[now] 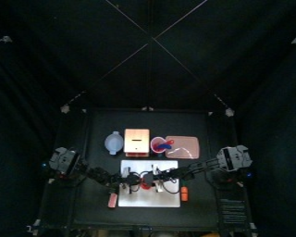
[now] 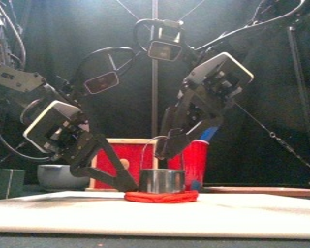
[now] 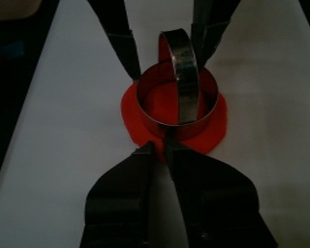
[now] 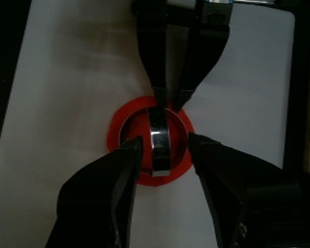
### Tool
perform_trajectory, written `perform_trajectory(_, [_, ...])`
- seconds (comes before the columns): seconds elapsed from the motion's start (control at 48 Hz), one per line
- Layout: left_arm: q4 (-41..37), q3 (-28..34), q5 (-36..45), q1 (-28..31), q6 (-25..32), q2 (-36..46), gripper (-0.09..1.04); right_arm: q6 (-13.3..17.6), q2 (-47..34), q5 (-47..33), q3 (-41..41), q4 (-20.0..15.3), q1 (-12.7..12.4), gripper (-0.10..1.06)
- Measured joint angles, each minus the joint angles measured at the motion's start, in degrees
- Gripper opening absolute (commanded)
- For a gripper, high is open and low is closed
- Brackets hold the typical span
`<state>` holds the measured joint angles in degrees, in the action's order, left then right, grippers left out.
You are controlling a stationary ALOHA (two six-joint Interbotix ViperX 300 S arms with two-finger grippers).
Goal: Get the cutter from the drawer then cut the dough then place the extra dough in the bowl
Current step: Cut the dough
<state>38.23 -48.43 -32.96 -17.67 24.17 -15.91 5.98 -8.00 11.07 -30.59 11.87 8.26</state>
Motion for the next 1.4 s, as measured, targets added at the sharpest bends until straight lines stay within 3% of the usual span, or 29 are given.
perform_trajectory(0.208, [-0.09, -0.09, 0.0, 0.0, 0.0, 0.0, 0.61, -0.35, -0.18, 0.35, 0.53, 0.0, 0.0, 0.73])
perform_trajectory(0.458, [0.0, -0.18, 0.0, 0.0, 0.0, -0.18, 0.61, -0.35, -0.18, 0.35, 0.7, 0.09, 0.26, 0.45])
perform_trajectory(0.604, [0.0, -0.09, 0.0, 0.0, 0.0, -0.26, 0.61, -0.35, -0.09, 0.35, 0.7, 1.14, 0.26, 0.35])
perform_trajectory(0.938, [0.0, -0.09, 0.0, 0.09, 0.0, -0.35, 0.61, 0.0, 7.56, 0.44, -2.11, 3.08, 0.35, 0.34])
perform_trajectory(1.104, [0.0, -0.09, 0.0, 0.0, 0.0, -0.35, 0.61, 0.44, 13.71, 0.53, -6.5, 4.57, 0.09, 0.34])
perform_trajectory(1.396, [-0.35, -0.26, 0.7, 1.76, 0.53, 0.79, 0.61, 0.79, 19.86, 3.78, -16.26, 4.22, -1.14, 0.36])
